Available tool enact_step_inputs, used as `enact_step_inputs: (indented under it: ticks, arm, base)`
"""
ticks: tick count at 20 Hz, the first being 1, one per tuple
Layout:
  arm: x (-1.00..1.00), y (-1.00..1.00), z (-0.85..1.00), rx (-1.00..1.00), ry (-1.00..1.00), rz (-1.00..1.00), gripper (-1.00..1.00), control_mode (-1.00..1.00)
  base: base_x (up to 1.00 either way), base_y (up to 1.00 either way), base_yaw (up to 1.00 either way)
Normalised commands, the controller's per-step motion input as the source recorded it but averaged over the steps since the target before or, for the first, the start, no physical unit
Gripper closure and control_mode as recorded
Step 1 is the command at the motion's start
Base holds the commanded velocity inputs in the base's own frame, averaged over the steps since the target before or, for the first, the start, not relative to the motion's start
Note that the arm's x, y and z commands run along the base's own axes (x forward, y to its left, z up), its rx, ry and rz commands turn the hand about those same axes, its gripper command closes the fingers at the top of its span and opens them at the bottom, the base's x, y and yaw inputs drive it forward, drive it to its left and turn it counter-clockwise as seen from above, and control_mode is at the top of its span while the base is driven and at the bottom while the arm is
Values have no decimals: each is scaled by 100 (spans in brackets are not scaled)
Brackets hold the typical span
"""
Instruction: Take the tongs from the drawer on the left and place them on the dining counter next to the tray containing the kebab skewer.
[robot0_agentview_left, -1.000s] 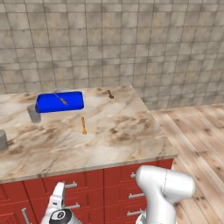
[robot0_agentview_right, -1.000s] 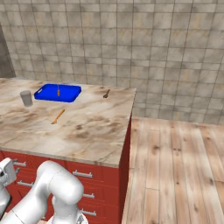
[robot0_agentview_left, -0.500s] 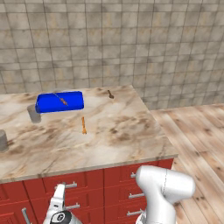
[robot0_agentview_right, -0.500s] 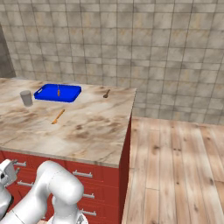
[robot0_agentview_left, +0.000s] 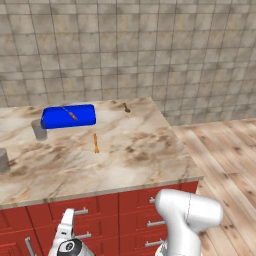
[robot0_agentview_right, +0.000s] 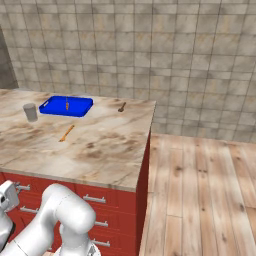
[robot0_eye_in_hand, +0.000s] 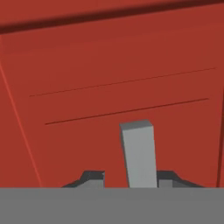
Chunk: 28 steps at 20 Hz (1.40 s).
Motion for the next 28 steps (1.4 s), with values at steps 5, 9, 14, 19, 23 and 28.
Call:
enact_step_inputs:
  ticks: [5,9,14,19,23,28]
  arm:
    - [22,-2,0,0,4,0,100,-100]
    - [14,-3,0,0,1,0,100,-100]
    - [-11,0,0,0,0,0,100,-100]
    - [-45,0,0,0,0,0,100,-100]
    - [-65,0,0,0,0,0,100,-100]
    - [-64,0,0,0,0,0,100,-100]
  base:
    - [0,0,0]
    - [0,0,0]
    - [0,0,0]
    - [0,0,0]
    - [0,0,0]
    - [0,0,0]
